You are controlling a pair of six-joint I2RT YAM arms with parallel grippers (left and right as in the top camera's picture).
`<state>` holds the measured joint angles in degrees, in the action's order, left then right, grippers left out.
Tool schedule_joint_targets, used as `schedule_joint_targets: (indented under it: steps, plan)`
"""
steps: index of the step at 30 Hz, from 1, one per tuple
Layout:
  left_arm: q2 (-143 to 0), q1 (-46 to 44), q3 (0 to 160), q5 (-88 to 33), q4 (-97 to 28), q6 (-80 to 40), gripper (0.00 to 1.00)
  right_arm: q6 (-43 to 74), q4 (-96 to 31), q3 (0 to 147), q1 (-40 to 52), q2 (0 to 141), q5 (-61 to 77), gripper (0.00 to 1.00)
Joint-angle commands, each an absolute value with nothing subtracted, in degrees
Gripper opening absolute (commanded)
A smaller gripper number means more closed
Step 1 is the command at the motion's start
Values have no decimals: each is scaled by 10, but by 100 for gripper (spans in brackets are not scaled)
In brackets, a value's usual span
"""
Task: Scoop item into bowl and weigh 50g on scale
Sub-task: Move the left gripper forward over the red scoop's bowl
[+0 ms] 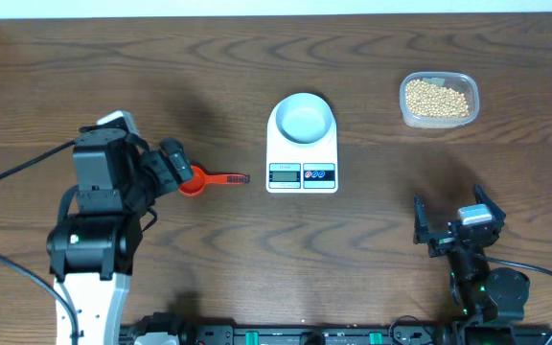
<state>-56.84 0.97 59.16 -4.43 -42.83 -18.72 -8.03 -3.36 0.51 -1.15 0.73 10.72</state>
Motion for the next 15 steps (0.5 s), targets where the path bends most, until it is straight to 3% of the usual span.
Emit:
schedule_joint_targets:
  steps: [1,15]
  plan:
    - [-592,10,604,-77,-437,-196,96,-86,-35,3,-9,5,111,99]
    - [-649,10,604,-81,-424,-260,96,-86,-35,3,-9,5,111,99]
